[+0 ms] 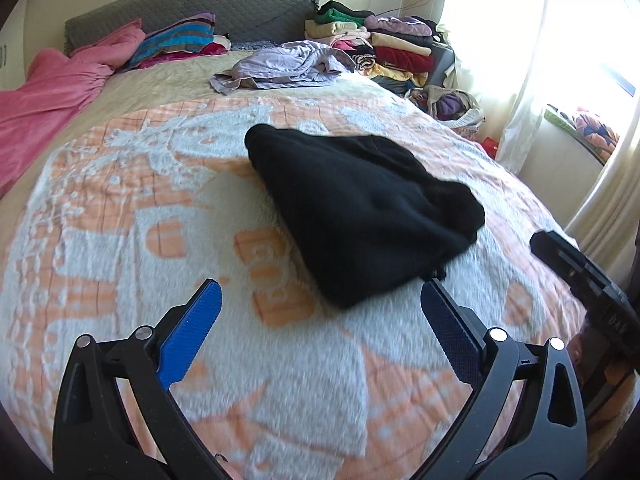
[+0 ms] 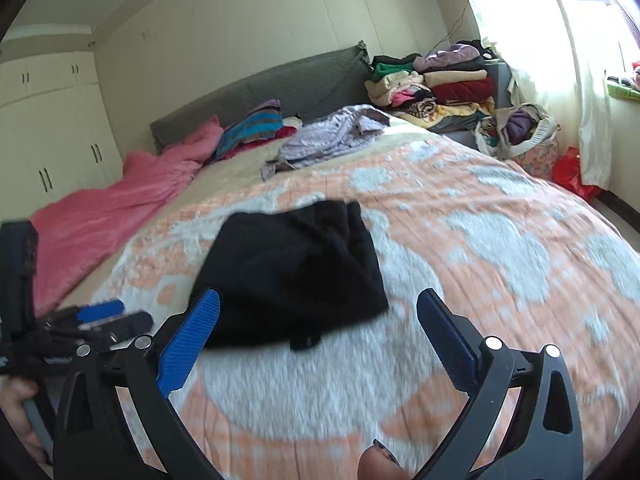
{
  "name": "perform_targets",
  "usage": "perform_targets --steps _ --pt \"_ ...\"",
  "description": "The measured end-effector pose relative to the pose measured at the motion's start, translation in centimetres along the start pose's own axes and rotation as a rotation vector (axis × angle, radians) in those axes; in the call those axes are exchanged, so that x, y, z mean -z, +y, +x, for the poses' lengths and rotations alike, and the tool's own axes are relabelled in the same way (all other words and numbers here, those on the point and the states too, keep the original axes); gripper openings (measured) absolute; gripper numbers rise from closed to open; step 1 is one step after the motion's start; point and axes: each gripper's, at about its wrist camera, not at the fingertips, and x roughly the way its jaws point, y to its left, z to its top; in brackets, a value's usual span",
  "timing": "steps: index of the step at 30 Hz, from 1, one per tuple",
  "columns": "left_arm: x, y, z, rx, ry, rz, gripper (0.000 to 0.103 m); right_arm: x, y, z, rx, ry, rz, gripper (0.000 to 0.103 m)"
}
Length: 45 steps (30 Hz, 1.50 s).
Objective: Fold small clothes
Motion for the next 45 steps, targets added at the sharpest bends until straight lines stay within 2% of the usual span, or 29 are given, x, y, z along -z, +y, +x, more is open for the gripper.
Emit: perform_targets --steps 5,11,14,18,26,45 --pt "2.2 0.2 -1.3 -0.003 -0.01 -0.007 0.093 2.9 0.4 -0.7 0.033 0.031 0.004 0.098" --pt "4.5 0.6 -2.1 -0.006 -0.008 -0.022 0.093 4.6 1.1 -2.7 0.053 -0.014 0.004 0.098" --pt "5.5 1.0 -2.2 -0.001 -0.009 -0.032 0.093 5.3 1.4 -3.1 0.051 -0.01 0.001 0.098" --pt "6.3 1.4 -2.2 -0.005 -0.009 -0.044 0.093 6.0 2.4 -3.5 0.096 -0.009 -0.036 0.098" --pt "6.3 1.6 -2.6 0.013 -0.025 -0.055 0.093 6.1 2.4 -2.8 0.117 0.011 -0.055 0.099" --pt "6.4 1.7 -2.4 -0.005 -0.003 -0.061 0.093 6.2 2.3 -2.5 0.146 0.016 -0.055 0.099"
